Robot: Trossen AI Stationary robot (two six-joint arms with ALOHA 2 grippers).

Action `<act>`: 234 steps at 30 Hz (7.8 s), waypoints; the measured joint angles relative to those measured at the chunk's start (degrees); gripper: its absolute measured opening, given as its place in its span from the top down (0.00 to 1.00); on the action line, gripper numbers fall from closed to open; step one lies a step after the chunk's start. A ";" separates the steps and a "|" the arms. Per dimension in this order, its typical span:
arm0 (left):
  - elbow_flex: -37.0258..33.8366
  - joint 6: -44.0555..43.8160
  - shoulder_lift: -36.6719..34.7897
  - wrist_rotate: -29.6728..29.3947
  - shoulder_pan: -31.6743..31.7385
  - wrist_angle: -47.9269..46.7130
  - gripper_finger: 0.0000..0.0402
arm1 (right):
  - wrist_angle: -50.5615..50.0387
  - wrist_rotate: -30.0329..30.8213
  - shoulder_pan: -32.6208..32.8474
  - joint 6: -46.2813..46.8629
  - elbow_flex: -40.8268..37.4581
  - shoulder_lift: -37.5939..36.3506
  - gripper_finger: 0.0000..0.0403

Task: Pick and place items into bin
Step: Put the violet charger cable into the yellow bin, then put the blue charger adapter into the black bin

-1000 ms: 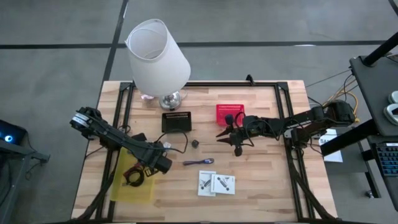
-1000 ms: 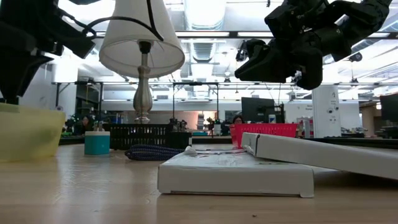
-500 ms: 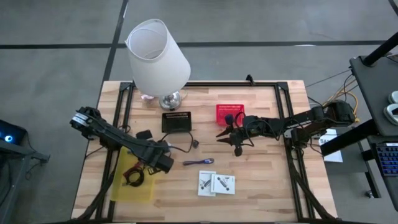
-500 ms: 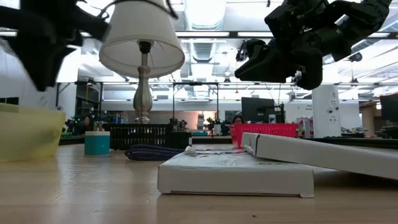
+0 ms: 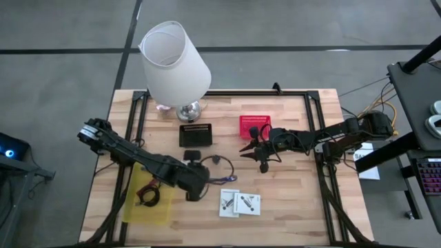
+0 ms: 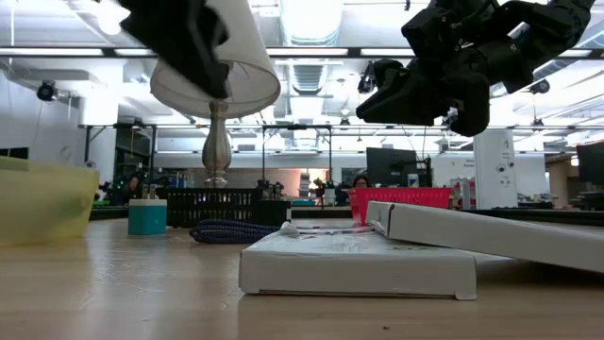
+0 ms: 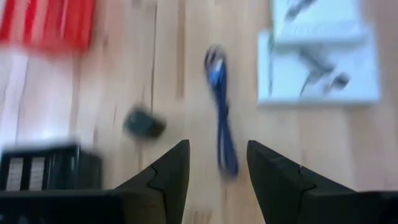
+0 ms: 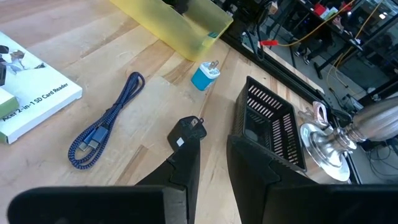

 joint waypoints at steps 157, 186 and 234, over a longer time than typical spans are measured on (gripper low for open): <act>-14.93 -27.90 -21.05 19.07 1.69 -12.46 0.99 | -0.50 0.07 0.02 -0.04 0.00 -0.02 0.83; -3.62 -68.10 -22.50 35.59 -4.31 -44.72 0.99 | -0.46 0.04 0.00 -0.04 0.00 -0.02 0.83; -4.35 -16.87 -14.94 -5.42 -1.70 -28.96 0.83 | -0.42 0.04 0.00 0.00 0.00 -0.02 0.83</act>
